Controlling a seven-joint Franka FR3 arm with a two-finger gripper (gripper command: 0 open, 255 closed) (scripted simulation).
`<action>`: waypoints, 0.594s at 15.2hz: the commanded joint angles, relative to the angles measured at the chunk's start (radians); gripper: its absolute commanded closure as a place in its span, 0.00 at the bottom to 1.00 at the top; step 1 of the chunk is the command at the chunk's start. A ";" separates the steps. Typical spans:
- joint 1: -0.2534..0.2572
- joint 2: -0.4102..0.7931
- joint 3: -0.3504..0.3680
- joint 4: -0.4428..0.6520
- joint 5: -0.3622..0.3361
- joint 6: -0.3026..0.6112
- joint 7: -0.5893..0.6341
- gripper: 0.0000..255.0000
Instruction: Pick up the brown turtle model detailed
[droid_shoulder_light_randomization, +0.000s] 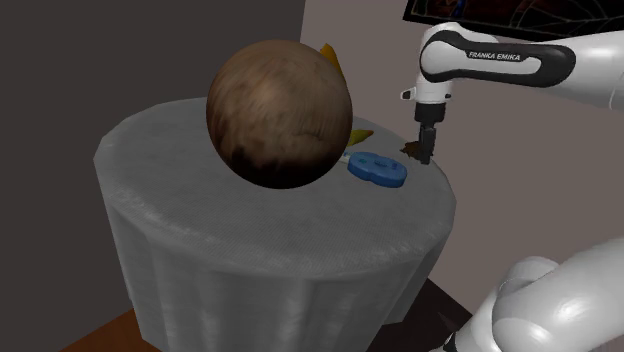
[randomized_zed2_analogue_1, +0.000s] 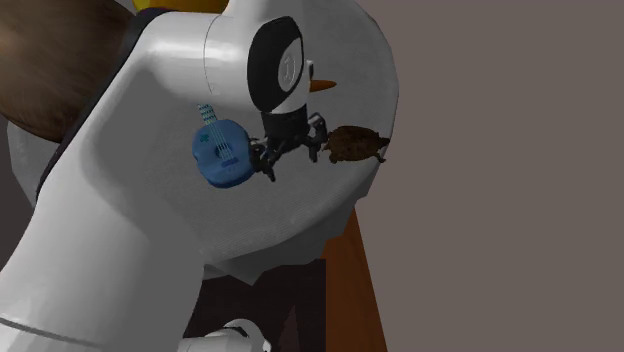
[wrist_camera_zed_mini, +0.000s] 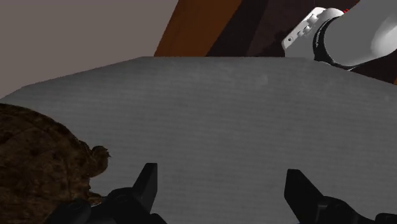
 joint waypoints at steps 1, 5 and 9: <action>0.010 0.079 -0.024 0.078 -0.022 -0.006 -0.111 0.00; 0.014 0.243 -0.062 0.241 -0.049 -0.007 -0.324 0.00; 0.003 0.389 -0.077 0.395 -0.059 -0.009 -0.500 0.00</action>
